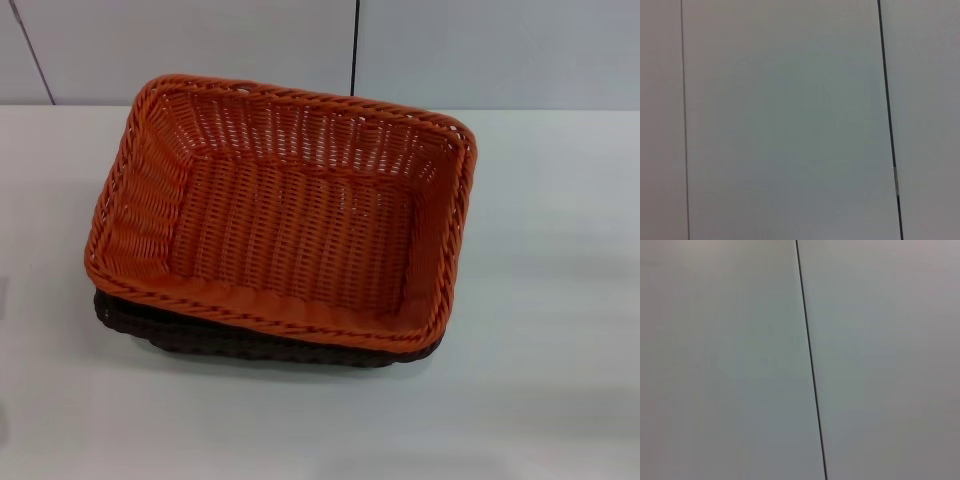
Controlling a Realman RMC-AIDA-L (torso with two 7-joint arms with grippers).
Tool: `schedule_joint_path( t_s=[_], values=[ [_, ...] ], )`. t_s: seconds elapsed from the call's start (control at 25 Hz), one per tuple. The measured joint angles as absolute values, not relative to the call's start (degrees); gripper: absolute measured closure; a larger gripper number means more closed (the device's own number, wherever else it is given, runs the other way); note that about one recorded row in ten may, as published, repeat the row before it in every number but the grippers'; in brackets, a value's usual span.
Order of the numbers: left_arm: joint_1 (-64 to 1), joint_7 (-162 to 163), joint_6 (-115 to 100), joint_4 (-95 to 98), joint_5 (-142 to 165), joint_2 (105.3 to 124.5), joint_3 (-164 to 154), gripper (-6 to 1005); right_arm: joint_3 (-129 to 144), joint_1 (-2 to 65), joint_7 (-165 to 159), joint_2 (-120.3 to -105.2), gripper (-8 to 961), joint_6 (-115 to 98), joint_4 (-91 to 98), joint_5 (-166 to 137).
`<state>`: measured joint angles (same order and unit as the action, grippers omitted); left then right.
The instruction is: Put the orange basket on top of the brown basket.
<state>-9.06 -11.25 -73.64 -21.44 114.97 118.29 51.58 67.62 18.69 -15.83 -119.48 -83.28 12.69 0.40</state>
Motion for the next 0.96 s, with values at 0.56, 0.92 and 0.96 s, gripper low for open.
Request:
schedule_joint_path(
  t_s=[0.56,0.92,0.96],
  values=[
    [-9.99,-11.13,-73.61,-20.11,114.95,118.29,51.69,197,67.49,19.03,-16.0,-119.53,427,-84.55,11.2,0.45],
    [-10.08,-10.56,-73.29,-19.28,114.84,118.32,52.35,197,67.49,19.07,-15.99,-119.53,427,-84.59,10.55,0.53],
    [-9.99,-10.56,-73.3,-19.28,114.85,118.34,52.39,197,67.45,19.07,-15.94,-119.53,427,-84.5,10.51,0.53]
  ],
)
